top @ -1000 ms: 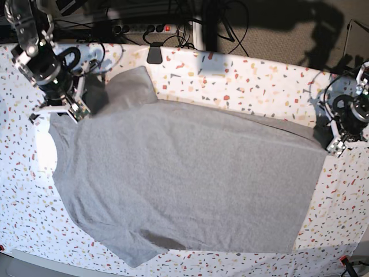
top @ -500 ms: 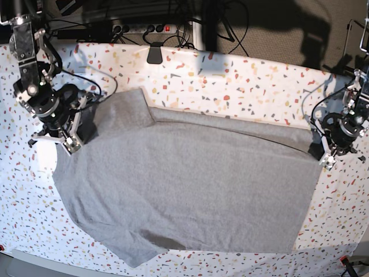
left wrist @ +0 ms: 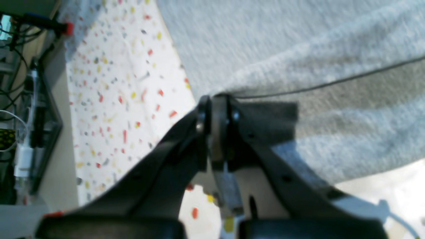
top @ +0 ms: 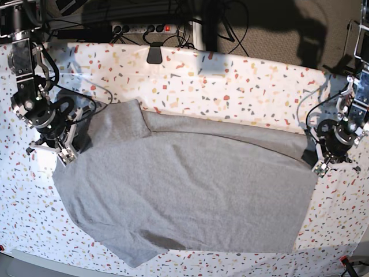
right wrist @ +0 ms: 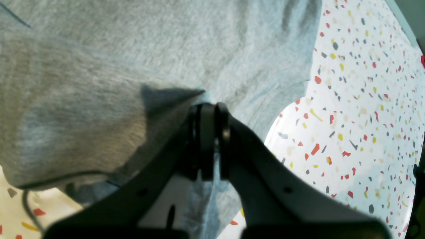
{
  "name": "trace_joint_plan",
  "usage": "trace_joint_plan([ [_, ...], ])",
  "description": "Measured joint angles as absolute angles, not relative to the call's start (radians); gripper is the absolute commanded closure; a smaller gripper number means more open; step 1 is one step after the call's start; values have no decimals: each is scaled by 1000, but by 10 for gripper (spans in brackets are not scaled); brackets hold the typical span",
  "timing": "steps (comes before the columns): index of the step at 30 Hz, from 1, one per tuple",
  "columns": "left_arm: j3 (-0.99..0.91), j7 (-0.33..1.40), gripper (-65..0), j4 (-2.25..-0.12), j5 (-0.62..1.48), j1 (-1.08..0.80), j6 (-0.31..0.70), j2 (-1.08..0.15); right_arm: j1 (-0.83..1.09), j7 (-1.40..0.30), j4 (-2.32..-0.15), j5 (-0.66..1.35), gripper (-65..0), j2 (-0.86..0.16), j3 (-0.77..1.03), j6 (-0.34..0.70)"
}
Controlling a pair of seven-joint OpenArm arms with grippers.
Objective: Fold the T-shirt properly
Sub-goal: 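Pull both held corners apart to spread the shirt flat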
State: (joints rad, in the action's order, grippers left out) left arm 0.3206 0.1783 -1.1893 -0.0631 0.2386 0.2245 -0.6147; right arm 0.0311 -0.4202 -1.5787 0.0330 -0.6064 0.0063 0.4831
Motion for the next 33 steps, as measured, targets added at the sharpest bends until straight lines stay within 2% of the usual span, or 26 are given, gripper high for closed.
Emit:
trace_joint_plan([
  [7, 321, 179, 0, -1189, -63, 255, 224, -615, 31, -419, -1579, 33, 0, -606, 6, 483],
  [8, 321, 180, 0, -1189, -63, 255, 224, -615, 31, -419, -1579, 33, -31, -606, 6, 483],
  [10, 321, 180, -21, -1189, -63, 255, 225, -614, 31, -420, -1579, 29, -191, -606, 6, 483],
  [11, 321, 180, -98, -1189, -63, 255, 225, -615, 30, -419, -1579, 30, -247, -606, 6, 483],
  [12, 321, 183, -167, -1189, -64, 256, 223, -615, 30, -419, -1579, 30, -271, -607, 6, 480],
  [13, 321, 183, -215, -1189, -63, 256, 222, -615, 29, -419, -1579, 30, -271, -606, 6, 476],
  [14, 321, 187, -231, -1189, -63, 258, 222, -615, 27, -420, -1579, 30, -271, -607, 6, 472],
  [21, 321, 324, -230, -1216, -134, 260, 235, -617, 16, -451, -1583, 29, -270, -649, 6, 466],
  [25, 321, 373, -230, -1270, -217, 260, 390, -620, 18, -616, -1651, 23, -269, -676, 6, 469],
  [27, 321, 394, -230, -1300, -264, 247, 415, -620, 26, -652, -1695, 27, -269, -691, 6, 470],
  [33, 321, 390, -230, -1370, -385, 134, 390, -659, 151, -664, -1821, -25, -269, -706, 6, 482],
])
